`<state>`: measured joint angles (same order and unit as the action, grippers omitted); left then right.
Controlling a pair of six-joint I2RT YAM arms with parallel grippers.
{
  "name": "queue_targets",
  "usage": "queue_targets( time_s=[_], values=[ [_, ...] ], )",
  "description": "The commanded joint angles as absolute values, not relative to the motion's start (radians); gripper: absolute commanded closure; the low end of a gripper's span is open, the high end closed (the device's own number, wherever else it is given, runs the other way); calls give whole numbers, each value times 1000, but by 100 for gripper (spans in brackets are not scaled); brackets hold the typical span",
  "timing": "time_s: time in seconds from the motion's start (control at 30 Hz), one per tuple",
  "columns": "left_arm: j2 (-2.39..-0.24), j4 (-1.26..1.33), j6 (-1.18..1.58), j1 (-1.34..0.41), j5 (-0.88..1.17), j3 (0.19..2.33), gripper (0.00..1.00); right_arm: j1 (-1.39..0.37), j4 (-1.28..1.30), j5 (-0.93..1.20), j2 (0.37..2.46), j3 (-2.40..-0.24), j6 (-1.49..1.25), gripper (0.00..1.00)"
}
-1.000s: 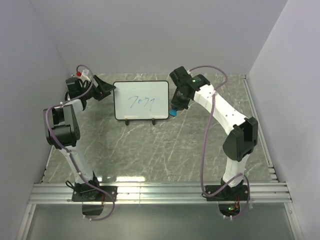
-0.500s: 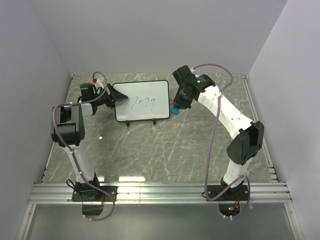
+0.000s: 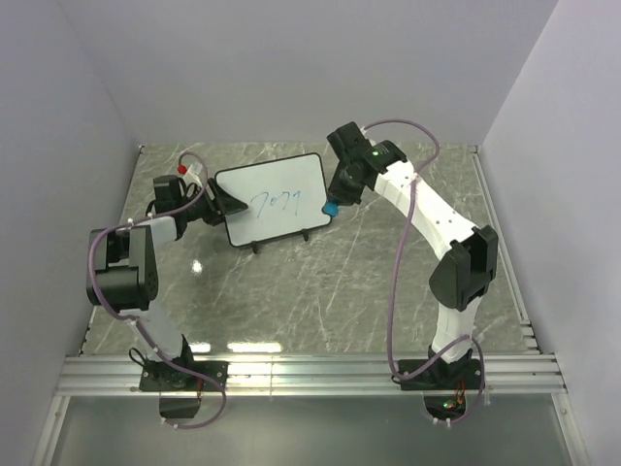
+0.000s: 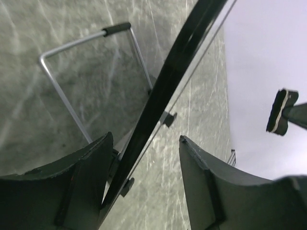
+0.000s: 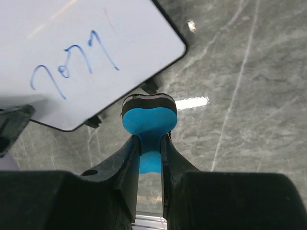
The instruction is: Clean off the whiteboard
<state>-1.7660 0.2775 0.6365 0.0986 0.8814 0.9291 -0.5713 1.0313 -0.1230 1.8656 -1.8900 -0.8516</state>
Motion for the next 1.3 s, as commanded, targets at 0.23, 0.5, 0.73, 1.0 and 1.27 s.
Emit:
queue_targets(
  time_s=[0.23,0.5,0.73,1.0,1.27],
  values=[
    [-1698,270,612,58,816,824,58,-610,894,-8,2057,-2141,-845,100],
    [-1730,238,603,26,747,818,84,-686,822,74,2215,-2276,-928,100],
    [-1749,201,561,5,703,805,91,-707,755,90,2295,-2310,-997,100],
    [-1767,172,514,-18,698,776,98,-750,712,69,2373,-2361,-1040,100],
    [-1723,92,466,-23,703,781,99,-730,795,-104,2399,-2288,-994,100]
  ],
)
